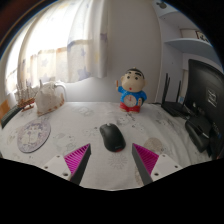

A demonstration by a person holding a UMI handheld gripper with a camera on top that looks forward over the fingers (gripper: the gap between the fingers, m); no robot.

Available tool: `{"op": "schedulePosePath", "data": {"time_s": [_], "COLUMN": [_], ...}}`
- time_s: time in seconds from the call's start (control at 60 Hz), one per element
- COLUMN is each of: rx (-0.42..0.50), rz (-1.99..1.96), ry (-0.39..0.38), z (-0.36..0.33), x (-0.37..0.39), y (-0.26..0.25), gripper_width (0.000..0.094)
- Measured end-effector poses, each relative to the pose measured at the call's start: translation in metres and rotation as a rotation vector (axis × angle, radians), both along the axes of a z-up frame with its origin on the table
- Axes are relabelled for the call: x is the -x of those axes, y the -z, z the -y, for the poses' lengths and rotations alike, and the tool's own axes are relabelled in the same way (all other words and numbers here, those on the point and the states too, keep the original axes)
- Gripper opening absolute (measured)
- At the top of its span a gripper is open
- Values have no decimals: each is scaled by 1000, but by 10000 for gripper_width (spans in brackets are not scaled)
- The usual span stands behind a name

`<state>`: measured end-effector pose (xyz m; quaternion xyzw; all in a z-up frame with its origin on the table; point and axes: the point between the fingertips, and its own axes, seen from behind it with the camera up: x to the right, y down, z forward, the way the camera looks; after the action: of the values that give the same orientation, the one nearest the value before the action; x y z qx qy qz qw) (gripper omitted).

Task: Arrange mouse

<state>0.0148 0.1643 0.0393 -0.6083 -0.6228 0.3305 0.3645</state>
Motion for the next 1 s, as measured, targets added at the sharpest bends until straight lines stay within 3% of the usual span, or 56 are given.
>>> {"op": "schedulePosePath", "data": {"time_s": [0.3,0.633,0.767,0.917,1.0], "rx": [3,-27,-47,-48,-80], "rz": [50,60,59,68,78], "ry": [32,32,23,23,31], "z": [-19,-25,-21,-13,-14], "x": [77,123,133,138,138], "y": [45,50,49,50,49], "gripper_width": [857,856,747,518,498]}}
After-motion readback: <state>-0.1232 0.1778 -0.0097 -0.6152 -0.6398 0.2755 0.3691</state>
